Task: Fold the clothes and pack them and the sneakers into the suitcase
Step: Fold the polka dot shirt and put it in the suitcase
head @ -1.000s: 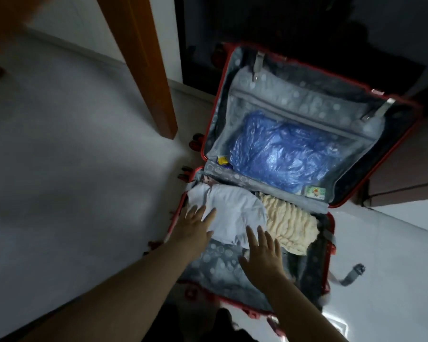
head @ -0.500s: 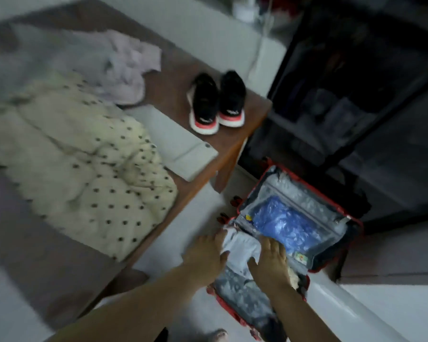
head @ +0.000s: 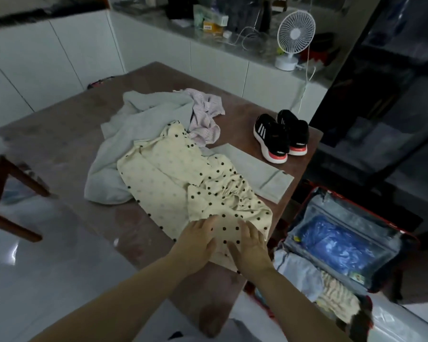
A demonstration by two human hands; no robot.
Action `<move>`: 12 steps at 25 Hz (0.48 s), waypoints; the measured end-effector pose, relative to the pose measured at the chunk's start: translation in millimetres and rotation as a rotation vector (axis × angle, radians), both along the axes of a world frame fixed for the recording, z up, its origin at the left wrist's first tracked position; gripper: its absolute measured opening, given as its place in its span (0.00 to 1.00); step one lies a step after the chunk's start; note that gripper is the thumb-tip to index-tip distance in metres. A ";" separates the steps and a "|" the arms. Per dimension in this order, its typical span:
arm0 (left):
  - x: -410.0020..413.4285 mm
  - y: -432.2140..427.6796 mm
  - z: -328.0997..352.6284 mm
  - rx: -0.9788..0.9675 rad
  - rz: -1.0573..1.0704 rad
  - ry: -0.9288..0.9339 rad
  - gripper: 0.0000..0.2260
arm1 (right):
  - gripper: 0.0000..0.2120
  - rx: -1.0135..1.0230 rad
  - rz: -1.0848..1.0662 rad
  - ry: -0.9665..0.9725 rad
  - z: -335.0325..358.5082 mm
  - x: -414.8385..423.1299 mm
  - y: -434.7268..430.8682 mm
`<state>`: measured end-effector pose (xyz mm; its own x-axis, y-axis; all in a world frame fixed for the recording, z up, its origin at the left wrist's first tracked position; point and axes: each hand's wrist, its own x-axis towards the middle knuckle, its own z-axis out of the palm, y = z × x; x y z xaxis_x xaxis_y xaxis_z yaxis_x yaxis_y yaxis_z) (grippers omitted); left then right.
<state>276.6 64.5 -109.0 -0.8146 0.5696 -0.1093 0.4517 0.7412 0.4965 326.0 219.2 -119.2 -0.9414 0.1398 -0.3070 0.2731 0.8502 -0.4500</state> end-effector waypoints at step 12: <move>-111.8 16.5 -1.1 -0.142 -0.078 0.161 0.24 | 0.22 -0.060 -0.187 0.099 -3.6 -80.2 30.6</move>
